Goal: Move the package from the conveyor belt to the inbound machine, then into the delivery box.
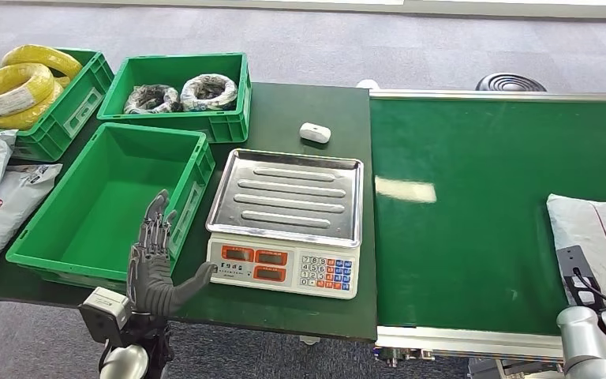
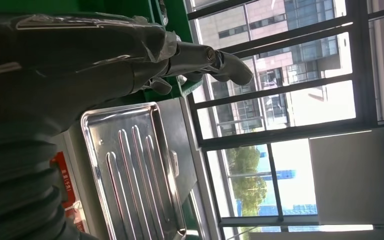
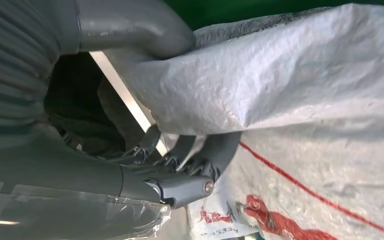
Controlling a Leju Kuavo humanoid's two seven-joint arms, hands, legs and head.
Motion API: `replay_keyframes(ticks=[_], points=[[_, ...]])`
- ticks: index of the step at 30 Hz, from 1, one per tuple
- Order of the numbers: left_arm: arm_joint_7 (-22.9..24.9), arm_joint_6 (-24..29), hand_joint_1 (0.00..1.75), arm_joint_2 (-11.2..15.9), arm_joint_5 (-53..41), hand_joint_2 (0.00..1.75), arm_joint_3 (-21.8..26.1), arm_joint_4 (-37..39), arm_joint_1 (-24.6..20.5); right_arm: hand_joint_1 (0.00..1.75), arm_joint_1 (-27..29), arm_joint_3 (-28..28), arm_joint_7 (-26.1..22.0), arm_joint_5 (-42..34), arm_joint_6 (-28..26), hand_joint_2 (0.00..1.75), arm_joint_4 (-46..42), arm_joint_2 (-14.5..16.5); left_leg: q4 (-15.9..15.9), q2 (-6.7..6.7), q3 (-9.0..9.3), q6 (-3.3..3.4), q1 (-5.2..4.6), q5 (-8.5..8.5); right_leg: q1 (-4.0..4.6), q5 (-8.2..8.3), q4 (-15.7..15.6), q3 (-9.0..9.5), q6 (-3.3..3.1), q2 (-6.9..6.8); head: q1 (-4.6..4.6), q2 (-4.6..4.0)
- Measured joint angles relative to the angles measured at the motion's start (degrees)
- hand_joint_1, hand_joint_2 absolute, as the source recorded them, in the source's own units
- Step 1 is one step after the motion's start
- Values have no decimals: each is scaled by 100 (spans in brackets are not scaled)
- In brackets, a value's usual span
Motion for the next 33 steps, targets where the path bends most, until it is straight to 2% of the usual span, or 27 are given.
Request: replay_keyframes(ticks=[7,11,15,20,23,26,33], points=[[-1,30,0,0,-60,175,-2,0,15,175,-5,-70,-181,-48,-5,175,-5,21,0,-1,0,0,0,0,0,0,0,2,0,-2,1,1],[-14,57,0,0,-84,175,-2,-3,37,175,-11,-116,-569,-194,-188,175,-61,90,-1,-1,-1,0,0,0,1,0,1,5,0,-2,0,1],[-48,89,0,0,-137,175,-1,-13,53,175,-106,-169,-1680,-791,-343,175,-284,290,-1,8,1,0,0,1,2,1,3,7,-1,2,0,0],[-115,233,0,0,-172,175,5,-49,62,175,-261,-59,-3084,-1992,-437,175,-981,764,-1,3,3,3,1,9,2,1,4,11,-1,-5,1,0],[-169,325,0,0,-179,175,19,-85,67,175,-217,299,-3630,-2840,-397,175,-1684,1142,-2,6,4,3,1,10,4,1,6,8,-1,-2,-1,1],[-205,378,0,0,-181,175,49,-114,62,175,-165,848,-3946,-3384,-418,175,-2375,1509,-2,9,3,3,3,11,5,1,8,2,-2,1,0,1],[-244,377,0,0,-185,175,114,-118,11,175,-106,2261,-4183,-3640,-791,175,-3590,2139,-2,8,0,0,4,13,5,0,9,-1,-3,-2,1,0]])
